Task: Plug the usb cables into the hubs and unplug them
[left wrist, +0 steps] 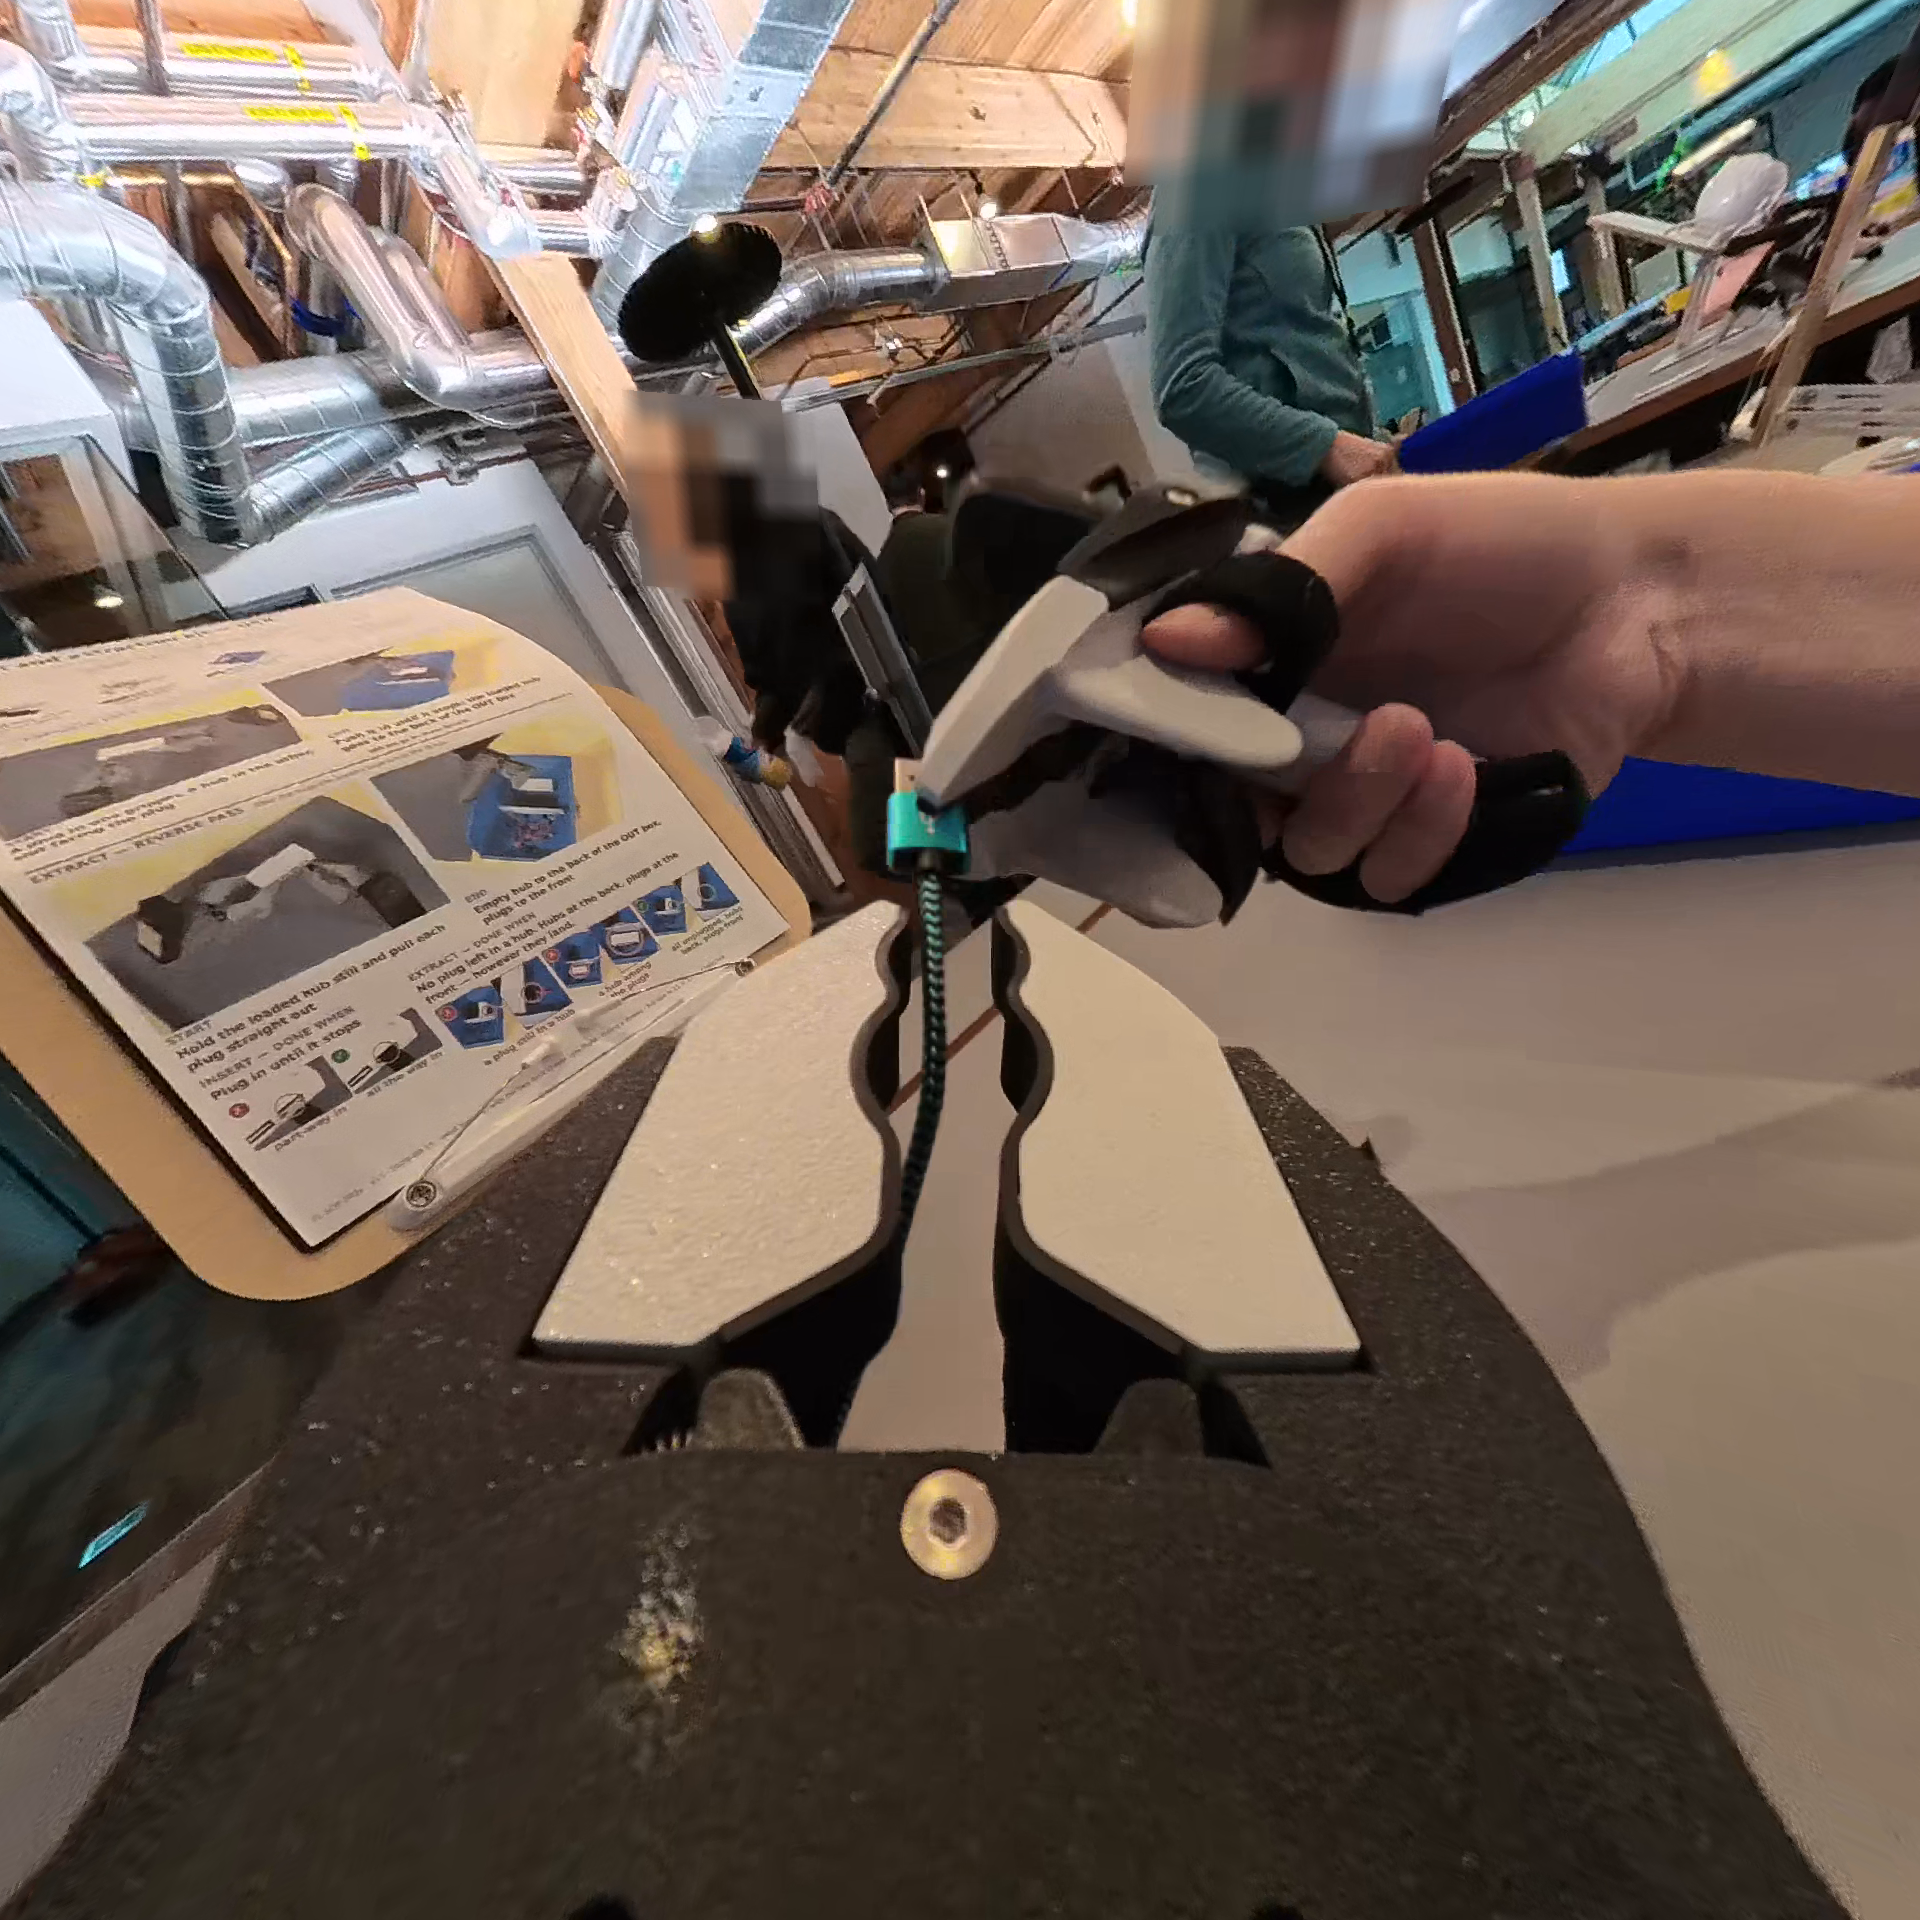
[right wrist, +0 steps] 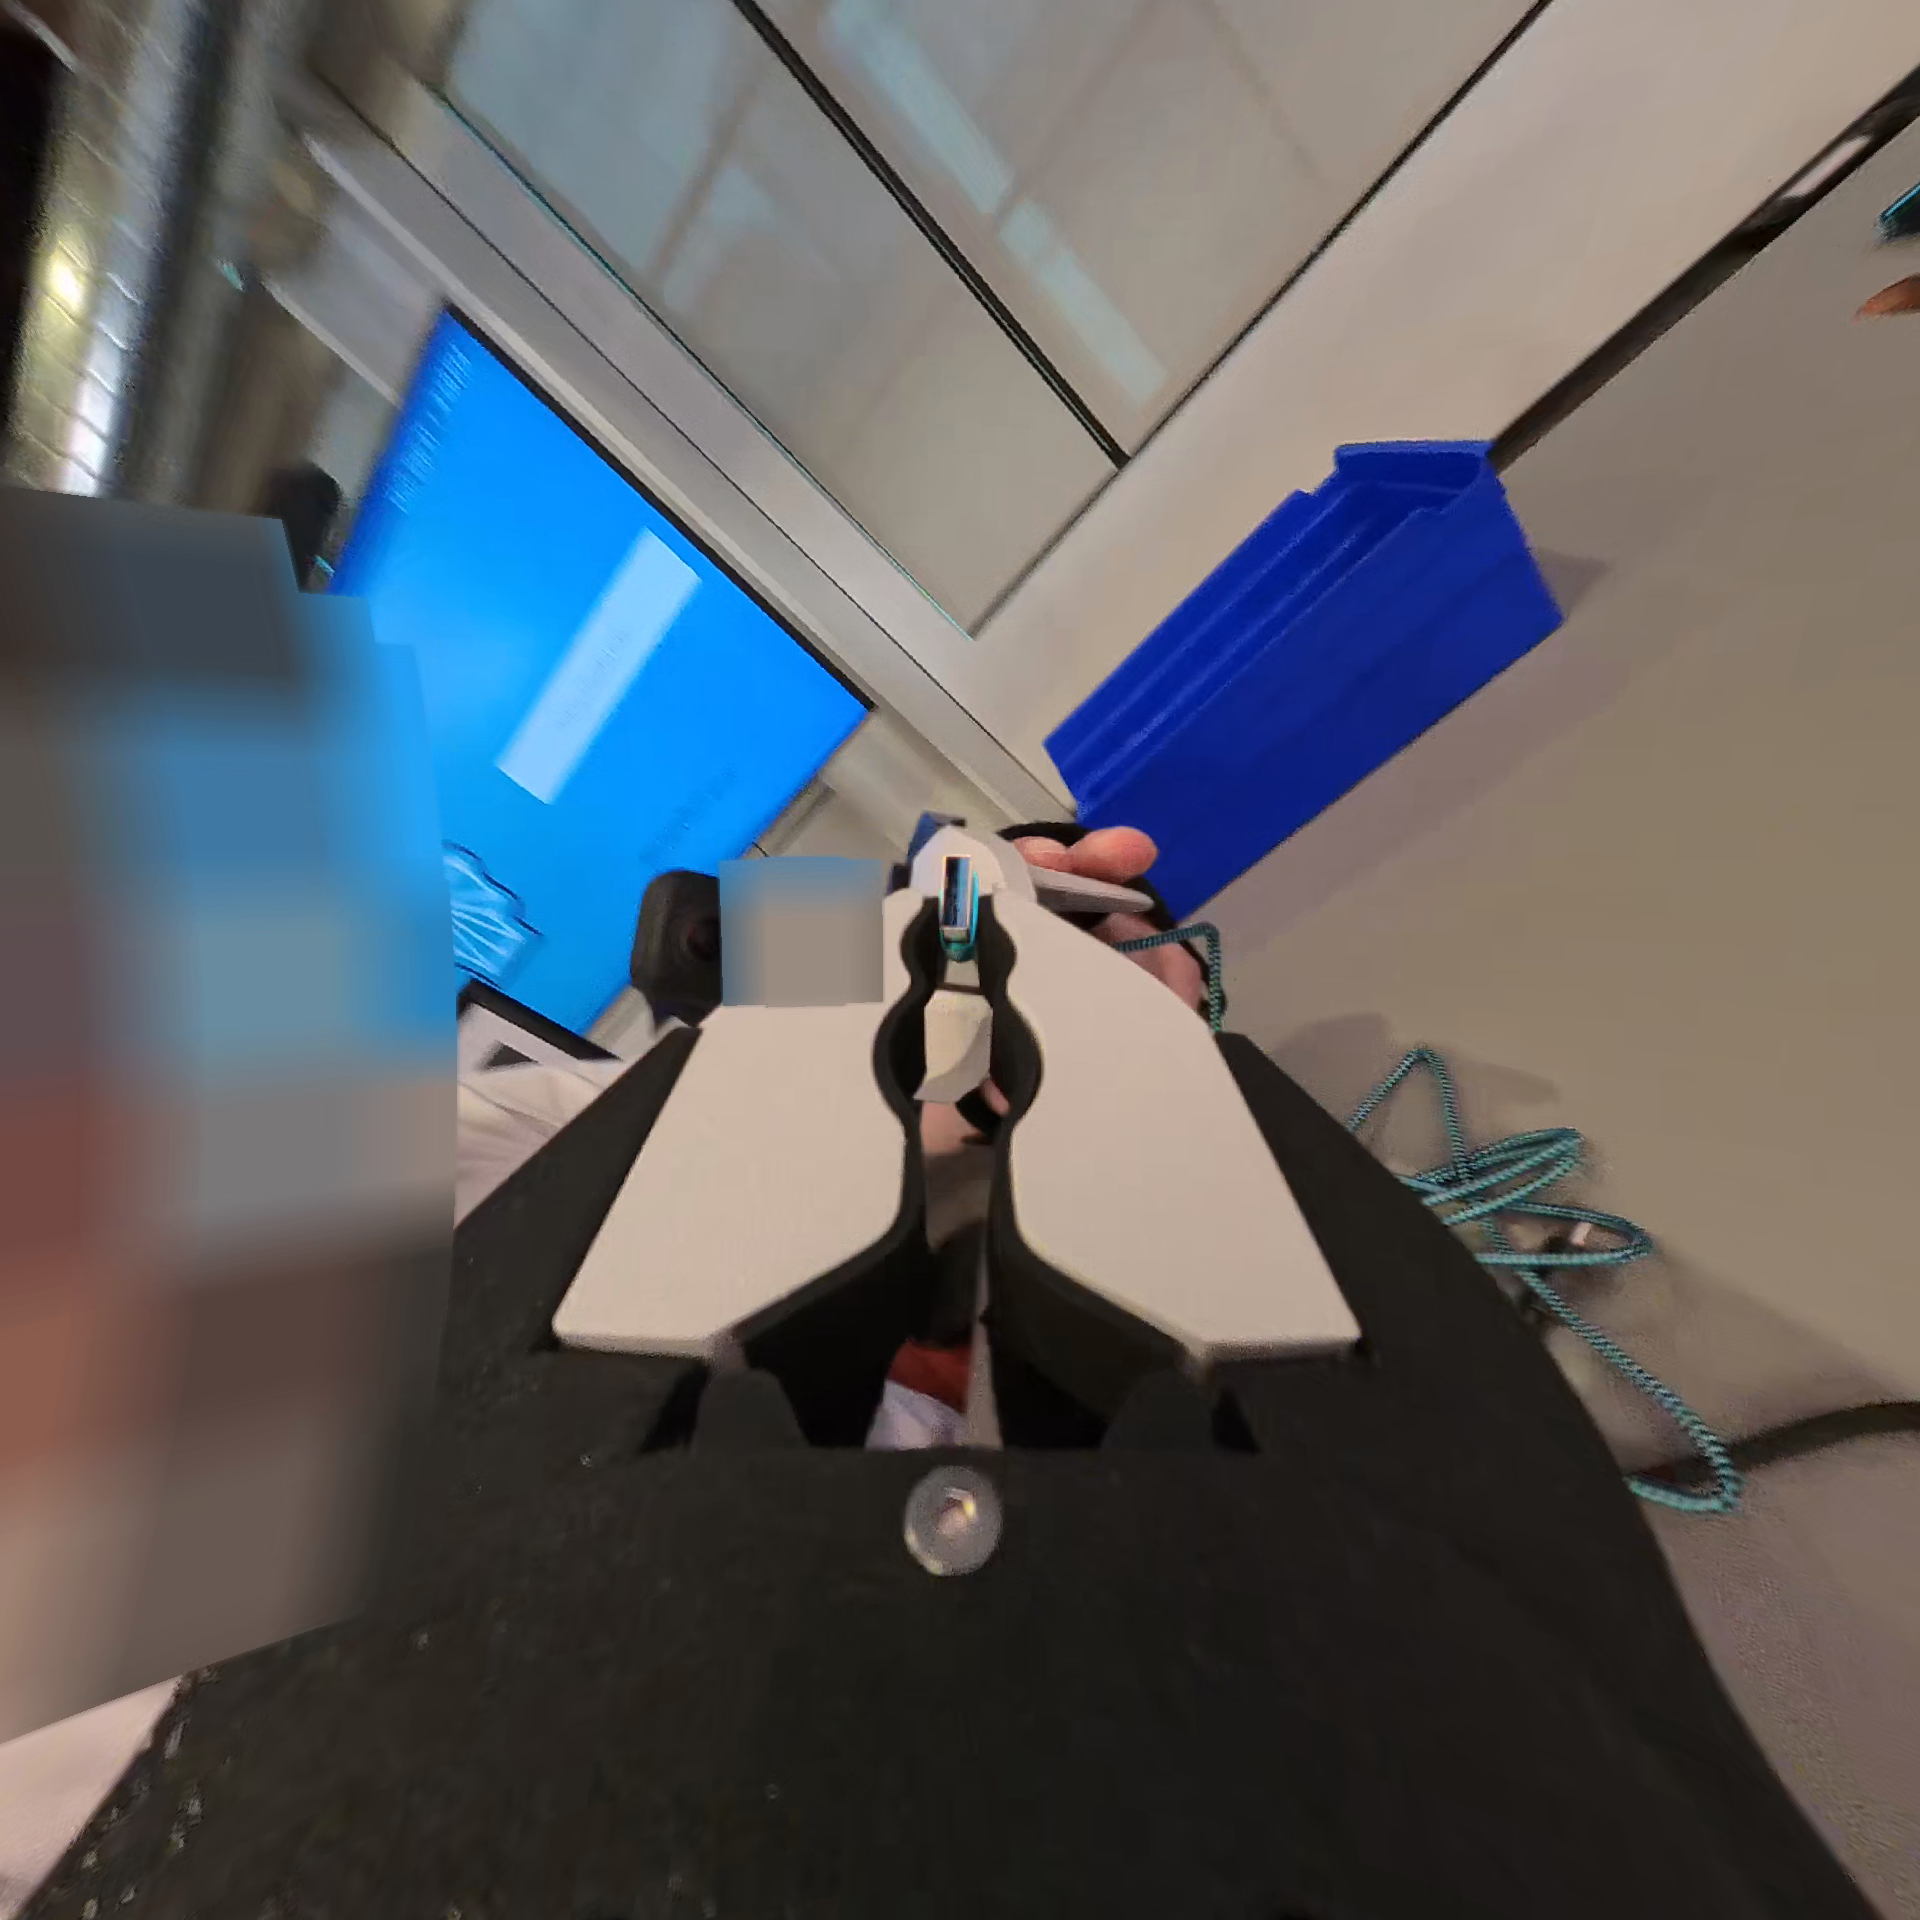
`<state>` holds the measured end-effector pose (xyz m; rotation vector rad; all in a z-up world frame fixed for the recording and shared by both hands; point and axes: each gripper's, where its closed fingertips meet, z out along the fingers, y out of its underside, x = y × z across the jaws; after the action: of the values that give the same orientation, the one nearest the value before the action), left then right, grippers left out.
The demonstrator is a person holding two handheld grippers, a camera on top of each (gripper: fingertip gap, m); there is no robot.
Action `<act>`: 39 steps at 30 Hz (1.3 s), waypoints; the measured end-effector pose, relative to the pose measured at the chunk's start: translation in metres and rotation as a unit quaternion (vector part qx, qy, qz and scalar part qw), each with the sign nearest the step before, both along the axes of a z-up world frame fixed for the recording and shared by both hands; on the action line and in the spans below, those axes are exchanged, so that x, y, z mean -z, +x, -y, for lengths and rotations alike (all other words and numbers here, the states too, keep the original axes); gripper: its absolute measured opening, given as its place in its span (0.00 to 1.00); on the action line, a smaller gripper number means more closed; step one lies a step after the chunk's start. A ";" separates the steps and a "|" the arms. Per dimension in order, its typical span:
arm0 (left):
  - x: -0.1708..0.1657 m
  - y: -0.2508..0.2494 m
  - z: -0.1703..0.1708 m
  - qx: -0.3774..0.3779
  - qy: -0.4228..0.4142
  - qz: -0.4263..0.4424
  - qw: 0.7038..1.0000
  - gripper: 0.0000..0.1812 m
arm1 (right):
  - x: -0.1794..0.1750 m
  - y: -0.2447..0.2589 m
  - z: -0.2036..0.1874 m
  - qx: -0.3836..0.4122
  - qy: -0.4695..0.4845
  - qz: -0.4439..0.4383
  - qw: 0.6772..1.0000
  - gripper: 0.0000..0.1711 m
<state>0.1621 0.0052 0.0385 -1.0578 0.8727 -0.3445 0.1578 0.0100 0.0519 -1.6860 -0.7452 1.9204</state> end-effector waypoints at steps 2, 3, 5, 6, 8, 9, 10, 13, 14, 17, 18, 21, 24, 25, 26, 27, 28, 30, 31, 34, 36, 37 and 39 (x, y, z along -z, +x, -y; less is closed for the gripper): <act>-0.004 -0.004 0.000 -0.012 0.011 0.026 1.000 0.06 | 0.004 0.001 -0.002 -0.005 -0.036 -0.021 0.999 0.04; -0.008 -0.005 0.001 -0.013 0.017 0.035 0.999 0.07 | 0.005 0.001 -0.002 -0.010 -0.053 -0.034 0.998 0.04; -0.009 -0.002 0.004 -0.010 0.029 0.034 0.999 0.04 | 0.003 0.002 -0.001 -0.023 -0.086 -0.062 0.994 0.04; -0.009 0.000 0.006 -0.010 0.039 0.028 0.999 0.03 | 0.003 0.002 0.000 -0.028 -0.096 -0.069 0.993 0.04; -0.010 0.000 0.006 -0.019 0.053 0.020 0.998 0.03 | 0.002 0.002 -0.001 -0.036 -0.118 -0.082 0.989 0.04; -0.011 0.001 0.006 -0.017 0.052 0.022 0.998 0.03 | 0.002 0.003 -0.001 -0.042 -0.130 -0.089 0.987 0.04; -0.011 0.001 0.006 -0.014 0.048 0.023 0.998 0.03 | 0.002 0.003 -0.001 -0.046 -0.140 -0.094 0.985 0.04; -0.009 0.001 0.004 -0.003 0.028 0.019 0.999 0.02 | 0.004 0.003 -0.004 -0.053 -0.157 -0.096 0.981 0.04; -0.008 0.001 0.003 0.000 0.018 0.019 1.000 0.02 | 0.005 0.003 -0.004 -0.054 -0.159 -0.094 0.981 0.04; -0.007 0.000 0.000 -0.005 0.008 0.014 1.000 0.02 | 0.007 0.002 -0.007 -0.053 -0.165 -0.090 0.981 0.04; -0.006 -0.001 -0.001 -0.008 0.002 0.011 1.000 0.02 | 0.008 0.001 -0.007 -0.052 -0.165 -0.089 0.981 0.04; -0.004 -0.004 -0.004 -0.007 -0.028 0.010 1.000 0.02 | 0.009 -0.001 -0.009 -0.051 -0.151 -0.083 0.984 0.04; -0.003 -0.008 -0.006 -0.017 -0.037 0.013 0.999 0.02 | 0.010 -0.001 -0.009 -0.054 -0.125 -0.072 0.988 0.06; -0.003 -0.010 -0.007 -0.019 -0.040 0.014 0.999 0.02 | 0.014 0.000 -0.011 -0.048 -0.110 -0.058 0.991 0.09; -0.002 -0.011 -0.007 -0.017 -0.047 0.017 0.999 0.02 | 0.018 0.002 -0.014 -0.038 -0.091 -0.044 0.994 0.13; -0.003 -0.014 -0.008 -0.019 -0.055 0.022 0.998 0.02 | 0.022 0.007 -0.017 -0.028 -0.065 -0.033 0.997 0.14; -0.003 -0.017 -0.010 -0.021 -0.066 0.026 0.997 0.02 | 0.025 0.013 -0.021 -0.016 -0.031 -0.020 0.999 0.14; -0.004 -0.024 -0.011 -0.021 -0.085 0.037 0.996 0.02 | 0.040 0.031 -0.030 0.015 0.069 0.028 0.997 0.11; -0.004 -0.028 -0.012 -0.023 -0.092 0.038 0.995 0.02 | 0.052 0.042 -0.039 0.046 0.127 0.071 0.988 0.11; -0.003 -0.034 -0.012 -0.027 -0.095 0.039 0.994 0.02 | 0.071 0.070 -0.054 0.124 0.278 0.160 0.939 0.12; 0.000 -0.035 -0.014 -0.029 -0.097 0.036 0.994 0.02 | 0.084 0.081 -0.052 0.127 0.356 0.208 0.902 0.13; 0.002 -0.035 -0.016 -0.030 -0.099 0.032 0.994 0.02 | 0.097 0.088 -0.054 0.129 0.380 0.248 0.882 0.15; 0.006 -0.034 -0.019 -0.032 -0.103 0.029 0.994 0.02 | 0.130 0.100 -0.052 0.098 0.395 0.315 0.857 0.21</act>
<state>0.1278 0.0239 0.0326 -1.2575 0.7611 -0.4161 0.2574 0.0619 -0.0784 -1.7003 -1.3080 0.6887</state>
